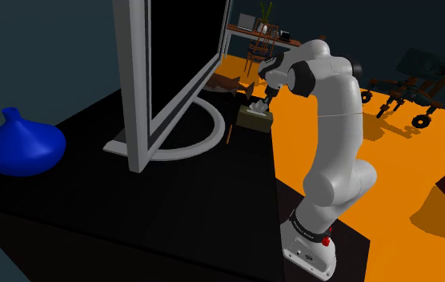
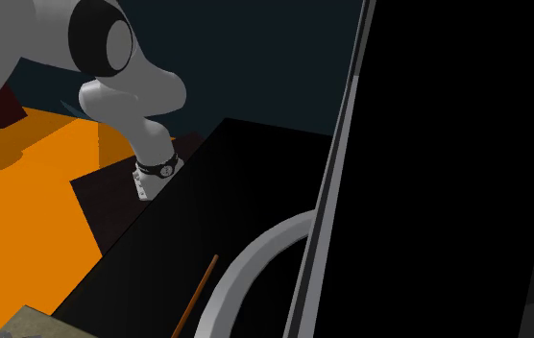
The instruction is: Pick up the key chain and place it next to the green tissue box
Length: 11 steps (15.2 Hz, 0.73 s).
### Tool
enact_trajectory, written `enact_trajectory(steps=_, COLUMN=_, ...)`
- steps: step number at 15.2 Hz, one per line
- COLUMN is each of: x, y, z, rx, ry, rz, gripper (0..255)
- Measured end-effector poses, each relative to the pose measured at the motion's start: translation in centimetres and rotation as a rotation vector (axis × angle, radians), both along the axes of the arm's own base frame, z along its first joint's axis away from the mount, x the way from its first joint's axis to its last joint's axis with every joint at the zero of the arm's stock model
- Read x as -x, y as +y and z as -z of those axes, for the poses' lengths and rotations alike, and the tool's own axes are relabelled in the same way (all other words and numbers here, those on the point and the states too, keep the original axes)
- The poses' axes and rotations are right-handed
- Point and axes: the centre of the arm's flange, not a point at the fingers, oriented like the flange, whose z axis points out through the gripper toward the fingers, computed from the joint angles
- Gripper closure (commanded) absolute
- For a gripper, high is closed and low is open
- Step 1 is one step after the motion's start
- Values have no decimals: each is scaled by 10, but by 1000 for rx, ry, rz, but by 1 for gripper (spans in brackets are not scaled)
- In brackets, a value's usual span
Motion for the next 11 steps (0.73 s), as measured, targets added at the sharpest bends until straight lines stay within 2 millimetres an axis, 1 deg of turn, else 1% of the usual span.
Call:
enact_trajectory(steps=2, x=0, y=0, z=0, rx=0, ry=0, rz=0, gripper=255)
enact_trajectory(steps=3, x=0, y=0, z=0, rx=0, ry=0, rz=0, gripper=0)
enact_trajectory(steps=9, x=0, y=0, z=0, rx=0, ry=0, rz=0, gripper=0)
enact_trajectory(steps=11, x=1, y=0, z=-14, rx=0, ry=0, rz=0, gripper=0)
